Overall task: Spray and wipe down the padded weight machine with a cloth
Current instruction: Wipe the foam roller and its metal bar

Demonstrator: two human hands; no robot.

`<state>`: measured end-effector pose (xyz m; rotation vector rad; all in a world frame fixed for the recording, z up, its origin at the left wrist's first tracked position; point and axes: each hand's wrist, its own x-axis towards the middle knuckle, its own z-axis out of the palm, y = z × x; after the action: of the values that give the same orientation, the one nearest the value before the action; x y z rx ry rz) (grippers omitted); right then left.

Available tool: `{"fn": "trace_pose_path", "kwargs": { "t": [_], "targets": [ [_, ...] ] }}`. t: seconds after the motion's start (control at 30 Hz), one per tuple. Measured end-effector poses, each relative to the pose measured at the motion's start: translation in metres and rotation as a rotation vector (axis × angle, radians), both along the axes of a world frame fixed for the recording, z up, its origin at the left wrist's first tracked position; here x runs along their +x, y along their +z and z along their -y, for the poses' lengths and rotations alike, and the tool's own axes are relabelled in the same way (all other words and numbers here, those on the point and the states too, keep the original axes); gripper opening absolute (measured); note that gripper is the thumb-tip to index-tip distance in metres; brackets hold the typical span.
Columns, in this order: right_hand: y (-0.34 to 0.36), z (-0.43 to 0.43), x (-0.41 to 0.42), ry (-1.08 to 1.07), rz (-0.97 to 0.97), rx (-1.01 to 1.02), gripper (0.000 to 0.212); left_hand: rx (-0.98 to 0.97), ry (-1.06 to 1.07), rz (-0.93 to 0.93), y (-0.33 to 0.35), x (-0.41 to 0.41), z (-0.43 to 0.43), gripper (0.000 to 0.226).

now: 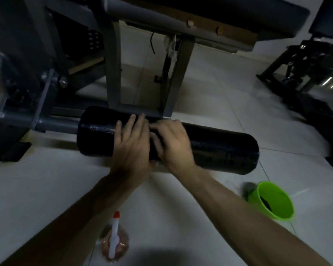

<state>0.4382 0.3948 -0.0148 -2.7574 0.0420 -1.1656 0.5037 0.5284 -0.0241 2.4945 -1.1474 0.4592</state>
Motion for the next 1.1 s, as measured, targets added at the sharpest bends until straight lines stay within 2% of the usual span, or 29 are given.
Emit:
{"fn": "trace_pose_path", "kwargs": {
  "t": [0.07, 0.13, 0.3, 0.43, 0.5, 0.6, 0.77, 0.83, 0.9, 1.03, 1.1],
  "targets": [
    [0.002, 0.004, 0.005, 0.023, -0.013, -0.031, 0.018, -0.010, 0.062, -0.010, 0.000, -0.010, 0.007, 0.125],
    [0.003, 0.025, -0.017, -0.009, 0.009, -0.040, 0.019, -0.011, 0.010, 0.031, 0.001, -0.022, 0.014, 0.131],
    [-0.003, 0.099, -0.102, -0.196, 0.091, 0.025, 0.017, 0.037, -0.200, 0.119, 0.010, -0.058, 0.054, 0.119],
    [-0.007, 0.150, -0.165, -0.461, 0.167, 0.145, 0.013, 0.199, -0.254, 0.150, 0.015, -0.072, 0.093, 0.128],
    [-0.010, 0.158, -0.175, -0.539, 0.191, 0.200, 0.011, 0.221, -0.247, 0.169, 0.012, -0.072, 0.104, 0.117],
    [-0.011, 0.139, -0.152, -0.523, 0.213, 0.266, 0.011, 0.217, -0.236, 0.183, 0.008, -0.068, 0.112, 0.109],
    [-0.011, 0.080, -0.094, -0.299, 0.141, 0.209, 0.013, 0.124, -0.256, 0.172, 0.007, -0.058, 0.116, 0.100],
    [-0.010, 0.089, -0.098, -0.265, 0.105, 0.152, 0.015, 0.154, -0.263, 0.124, 0.013, -0.054, 0.116, 0.107],
    [-0.013, 0.115, -0.120, -0.316, 0.107, 0.114, 0.012, 0.211, -0.273, 0.082, 0.023, -0.054, 0.116, 0.116],
    [-0.019, 0.158, -0.175, -0.522, 0.180, 0.214, 0.009, 0.290, -0.291, 0.029, 0.040, -0.055, 0.120, 0.117],
    [-0.019, 0.159, -0.173, -0.561, 0.210, 0.251, 0.010, 0.334, -0.290, 0.021, 0.046, -0.054, 0.122, 0.120]
  ]
}}
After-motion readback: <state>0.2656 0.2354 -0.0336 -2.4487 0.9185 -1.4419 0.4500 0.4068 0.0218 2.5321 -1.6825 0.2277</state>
